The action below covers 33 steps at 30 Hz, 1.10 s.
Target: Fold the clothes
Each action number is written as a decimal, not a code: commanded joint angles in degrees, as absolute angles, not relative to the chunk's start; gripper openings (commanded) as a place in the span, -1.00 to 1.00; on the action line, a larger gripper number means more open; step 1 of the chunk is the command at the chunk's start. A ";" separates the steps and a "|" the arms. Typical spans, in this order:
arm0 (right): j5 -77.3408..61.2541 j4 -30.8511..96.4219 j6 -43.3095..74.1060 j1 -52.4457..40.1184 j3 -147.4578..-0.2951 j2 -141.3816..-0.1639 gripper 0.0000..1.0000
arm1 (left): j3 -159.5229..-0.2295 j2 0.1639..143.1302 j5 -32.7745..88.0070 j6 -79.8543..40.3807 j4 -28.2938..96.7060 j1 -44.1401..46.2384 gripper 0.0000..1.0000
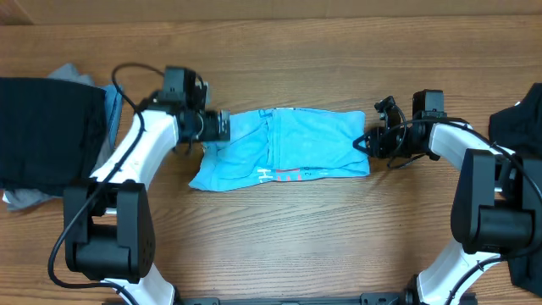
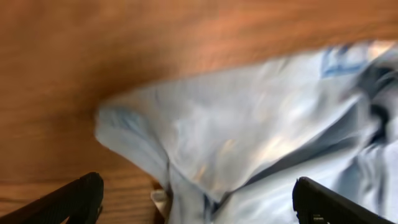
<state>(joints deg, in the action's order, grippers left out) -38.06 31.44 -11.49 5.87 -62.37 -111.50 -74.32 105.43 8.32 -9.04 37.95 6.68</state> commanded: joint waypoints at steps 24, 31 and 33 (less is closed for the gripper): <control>-12.69 60.71 -12.27 9.56 -95.09 -107.53 -0.92 | -91.02 104.99 8.38 -16.73 57.17 -12.56 1.00; -12.43 71.18 -13.82 6.59 -107.24 -107.33 -0.92 | -91.02 104.99 8.36 -16.51 57.43 -14.76 1.00; -12.45 73.71 -13.80 4.45 -110.10 -107.35 -0.92 | -91.02 104.99 8.36 -16.51 57.43 -14.76 1.00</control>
<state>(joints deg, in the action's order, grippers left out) -12.86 71.81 -12.67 7.64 -104.36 -110.08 -89.91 105.43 8.29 -16.16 57.32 -14.68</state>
